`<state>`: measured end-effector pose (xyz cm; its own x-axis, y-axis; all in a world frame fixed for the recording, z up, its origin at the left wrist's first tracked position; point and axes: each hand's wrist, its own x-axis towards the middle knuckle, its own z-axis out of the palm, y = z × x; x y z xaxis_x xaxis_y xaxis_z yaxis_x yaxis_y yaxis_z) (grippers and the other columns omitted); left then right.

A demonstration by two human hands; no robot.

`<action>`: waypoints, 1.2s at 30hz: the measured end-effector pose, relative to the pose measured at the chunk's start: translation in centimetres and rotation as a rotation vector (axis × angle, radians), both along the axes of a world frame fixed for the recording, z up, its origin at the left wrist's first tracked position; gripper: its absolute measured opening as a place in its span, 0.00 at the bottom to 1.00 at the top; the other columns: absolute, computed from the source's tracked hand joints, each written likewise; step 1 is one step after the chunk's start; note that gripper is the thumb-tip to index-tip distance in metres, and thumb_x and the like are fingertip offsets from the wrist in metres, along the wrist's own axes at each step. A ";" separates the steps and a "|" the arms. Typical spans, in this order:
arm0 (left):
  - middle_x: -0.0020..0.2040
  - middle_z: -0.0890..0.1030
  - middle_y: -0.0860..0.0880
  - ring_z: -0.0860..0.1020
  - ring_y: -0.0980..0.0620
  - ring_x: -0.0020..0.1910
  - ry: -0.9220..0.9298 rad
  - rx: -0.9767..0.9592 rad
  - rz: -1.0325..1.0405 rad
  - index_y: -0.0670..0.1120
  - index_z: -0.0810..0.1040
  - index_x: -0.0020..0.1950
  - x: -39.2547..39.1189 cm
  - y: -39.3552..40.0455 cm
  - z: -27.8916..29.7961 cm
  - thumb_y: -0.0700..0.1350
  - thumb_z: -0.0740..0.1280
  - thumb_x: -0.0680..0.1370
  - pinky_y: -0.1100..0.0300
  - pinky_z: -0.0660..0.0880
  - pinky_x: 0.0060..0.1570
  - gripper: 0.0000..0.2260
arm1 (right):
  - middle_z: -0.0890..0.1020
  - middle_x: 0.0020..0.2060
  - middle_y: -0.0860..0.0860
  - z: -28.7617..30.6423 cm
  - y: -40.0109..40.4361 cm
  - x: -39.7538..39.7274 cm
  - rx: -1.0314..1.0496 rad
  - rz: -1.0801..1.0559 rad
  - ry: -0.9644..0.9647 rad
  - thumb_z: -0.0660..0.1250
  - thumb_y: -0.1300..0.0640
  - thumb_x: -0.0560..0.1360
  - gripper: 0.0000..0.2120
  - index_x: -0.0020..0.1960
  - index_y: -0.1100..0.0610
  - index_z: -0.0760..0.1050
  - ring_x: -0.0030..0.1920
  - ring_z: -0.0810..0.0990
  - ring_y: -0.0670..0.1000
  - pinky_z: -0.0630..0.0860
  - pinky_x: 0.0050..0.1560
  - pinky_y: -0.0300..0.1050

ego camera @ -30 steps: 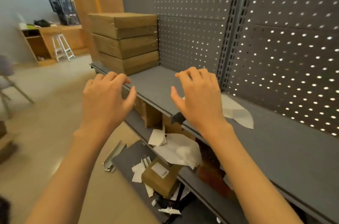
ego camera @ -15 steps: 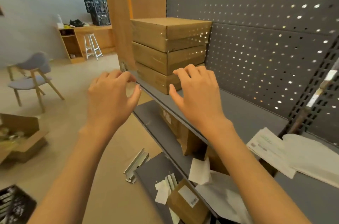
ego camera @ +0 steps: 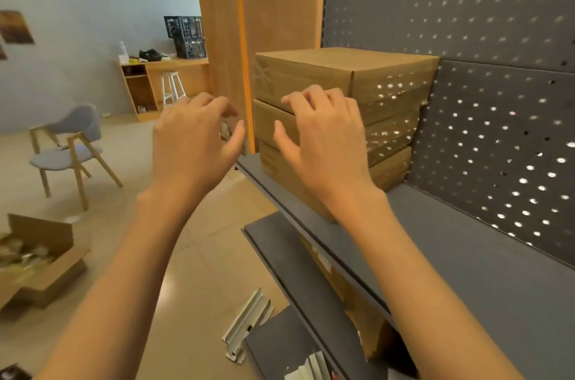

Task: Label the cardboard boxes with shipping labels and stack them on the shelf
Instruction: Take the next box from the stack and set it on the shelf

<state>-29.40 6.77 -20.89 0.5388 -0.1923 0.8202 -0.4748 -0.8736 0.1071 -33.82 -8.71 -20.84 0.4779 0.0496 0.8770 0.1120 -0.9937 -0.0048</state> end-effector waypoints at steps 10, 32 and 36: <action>0.46 0.81 0.46 0.77 0.42 0.46 -0.015 -0.022 -0.186 0.46 0.79 0.49 11.9 -0.7 1.7 0.51 0.64 0.75 0.49 0.73 0.43 0.10 | 0.80 0.44 0.55 1.4 1.6 8.1 0.020 -0.104 -0.104 0.64 0.53 0.73 0.11 0.50 0.59 0.79 0.48 0.77 0.57 0.69 0.49 0.49; 0.60 0.76 0.51 0.73 0.53 0.60 0.742 -0.732 -1.051 0.50 0.73 0.63 25.2 -7.1 2.6 0.59 0.67 0.71 0.59 0.70 0.59 0.23 | 0.72 0.59 0.42 2.1 0.5 10.3 0.748 -0.531 -0.455 0.68 0.44 0.72 0.26 0.67 0.52 0.69 0.63 0.69 0.45 0.64 0.62 0.34; 0.56 0.77 0.54 0.75 0.59 0.51 1.009 -0.828 -1.072 0.48 0.75 0.63 25.2 -7.2 2.7 0.60 0.69 0.70 0.65 0.69 0.45 0.26 | 0.67 0.62 0.41 2.2 0.6 10.0 1.035 -0.462 -0.479 0.69 0.43 0.72 0.34 0.73 0.49 0.60 0.66 0.65 0.42 0.63 0.66 0.39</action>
<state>-4.16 -0.44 -18.23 0.7948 -0.5185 0.3154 -0.2351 0.2160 0.9477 -23.85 -8.14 -18.61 -0.1153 -0.8617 0.4942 -0.0421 -0.4928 -0.8691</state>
